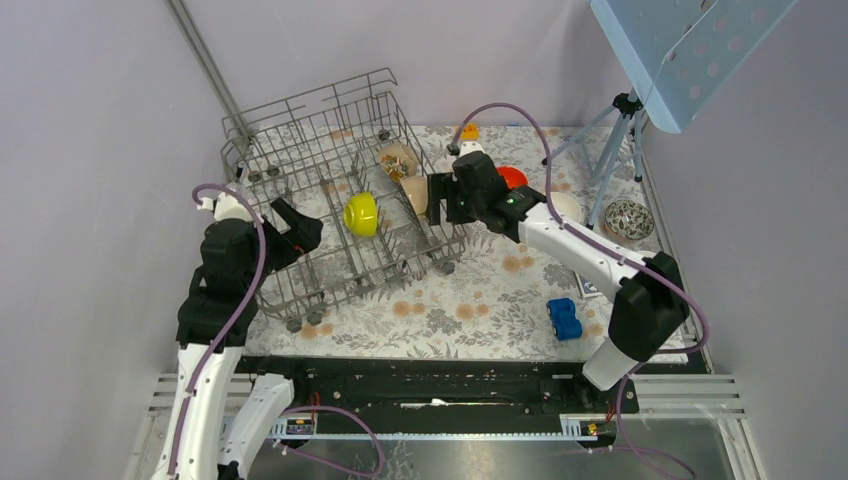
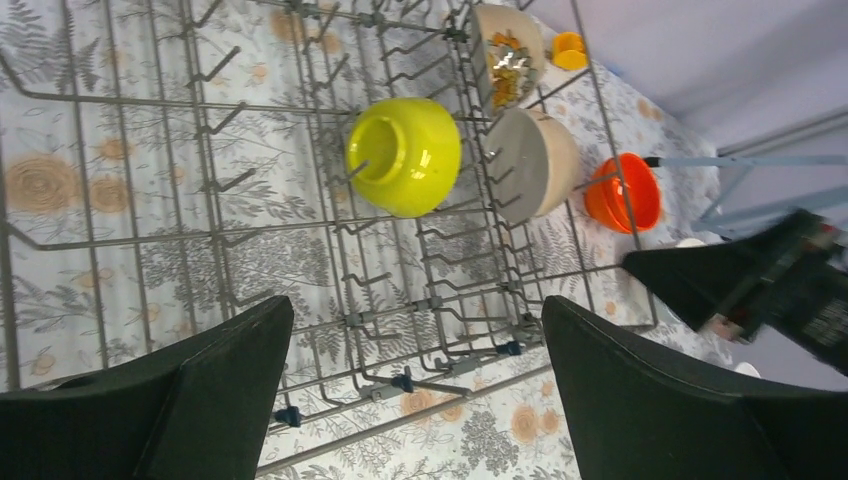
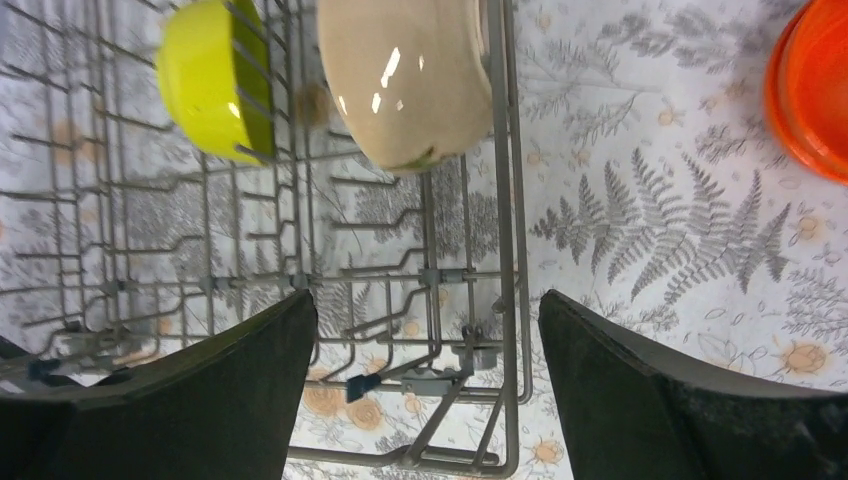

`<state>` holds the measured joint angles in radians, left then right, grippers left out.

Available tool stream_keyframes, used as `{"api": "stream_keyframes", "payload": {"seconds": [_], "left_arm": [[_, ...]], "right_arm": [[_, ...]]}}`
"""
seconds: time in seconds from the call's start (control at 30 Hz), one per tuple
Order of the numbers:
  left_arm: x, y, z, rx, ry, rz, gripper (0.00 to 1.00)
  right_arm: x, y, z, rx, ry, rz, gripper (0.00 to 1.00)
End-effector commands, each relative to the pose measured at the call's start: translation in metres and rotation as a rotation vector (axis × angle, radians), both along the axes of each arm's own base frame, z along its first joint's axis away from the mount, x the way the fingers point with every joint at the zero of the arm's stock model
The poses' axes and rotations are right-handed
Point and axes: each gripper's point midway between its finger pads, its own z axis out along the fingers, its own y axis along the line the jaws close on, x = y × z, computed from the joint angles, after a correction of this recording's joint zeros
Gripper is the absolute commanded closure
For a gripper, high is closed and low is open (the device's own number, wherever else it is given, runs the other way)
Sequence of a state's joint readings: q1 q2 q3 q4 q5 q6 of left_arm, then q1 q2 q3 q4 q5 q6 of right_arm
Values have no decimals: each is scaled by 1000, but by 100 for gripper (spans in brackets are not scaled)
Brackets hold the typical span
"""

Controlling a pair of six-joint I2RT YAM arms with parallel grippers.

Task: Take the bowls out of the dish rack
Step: Adjust the dish rack at the center of the board.

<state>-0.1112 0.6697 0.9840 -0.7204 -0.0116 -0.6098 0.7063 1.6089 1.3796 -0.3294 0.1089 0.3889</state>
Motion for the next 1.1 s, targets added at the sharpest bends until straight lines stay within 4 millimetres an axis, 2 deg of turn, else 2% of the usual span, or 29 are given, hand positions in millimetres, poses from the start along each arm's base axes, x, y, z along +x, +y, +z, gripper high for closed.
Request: {"api": "stream_keyframes", "payload": {"seconds": [0.0,0.1,0.27,0.43,0.77,0.87,0.93,1.07], "left_arm": [[-7,-17,14,-33,-91,-91,1],[-9,-21,-1,-43,-73,-109,1],[-5,-28,-23,-63,-30,-137,1],[2,-34,-31,-81,-9,-160,1],[24,-52,-48,-159,37,-210,1],[32,-62,-50,-192,40,-236,1],[38,-68,-50,-204,40,-245,1],[53,-80,-49,-216,46,-266,1]], "right_arm": [[-12,4,-28,26,91,25,11],[-24,7,-34,95,128,18,11],[-43,21,-36,231,204,6,23],[-58,38,-37,318,250,-11,30],[-80,67,-55,349,298,-9,26],[-87,74,-58,360,319,25,23],[-86,81,-51,379,294,55,21],[-88,76,-52,330,277,79,15]]}}
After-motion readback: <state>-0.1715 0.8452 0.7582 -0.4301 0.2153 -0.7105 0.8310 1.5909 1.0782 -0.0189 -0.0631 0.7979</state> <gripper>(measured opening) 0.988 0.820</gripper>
